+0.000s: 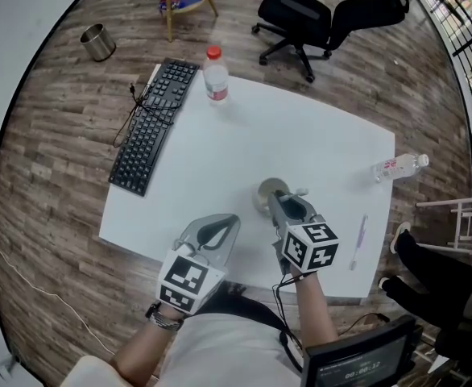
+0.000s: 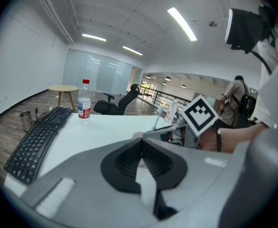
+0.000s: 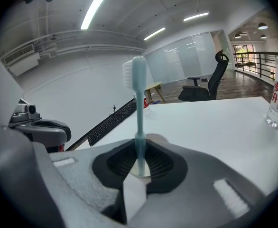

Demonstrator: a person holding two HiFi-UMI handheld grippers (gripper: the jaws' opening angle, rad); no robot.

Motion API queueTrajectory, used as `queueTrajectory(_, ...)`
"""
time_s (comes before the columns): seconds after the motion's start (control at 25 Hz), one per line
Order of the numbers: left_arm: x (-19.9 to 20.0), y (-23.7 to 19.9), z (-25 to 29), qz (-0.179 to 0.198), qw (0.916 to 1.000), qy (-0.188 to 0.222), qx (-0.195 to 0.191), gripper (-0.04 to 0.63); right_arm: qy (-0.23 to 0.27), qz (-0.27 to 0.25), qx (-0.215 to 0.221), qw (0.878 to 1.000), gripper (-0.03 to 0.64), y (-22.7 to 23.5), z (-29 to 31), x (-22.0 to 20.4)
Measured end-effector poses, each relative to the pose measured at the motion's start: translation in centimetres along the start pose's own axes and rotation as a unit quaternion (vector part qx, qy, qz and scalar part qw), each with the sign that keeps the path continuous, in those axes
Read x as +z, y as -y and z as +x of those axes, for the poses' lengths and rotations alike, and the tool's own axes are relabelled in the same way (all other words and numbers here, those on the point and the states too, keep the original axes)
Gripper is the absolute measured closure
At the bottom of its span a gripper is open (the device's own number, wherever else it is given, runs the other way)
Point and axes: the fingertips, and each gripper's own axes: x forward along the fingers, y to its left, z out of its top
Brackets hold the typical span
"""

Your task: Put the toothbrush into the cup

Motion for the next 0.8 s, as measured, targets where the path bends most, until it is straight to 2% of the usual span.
queueTrajectory(0.8, -0.31, 0.74, 0.25, 0.003, 0.9999, -0.006, -0.009, 0.588, -0.021, -0.034, 0.005, 0.999, 0.559, -0.26, 0.39, -1.01)
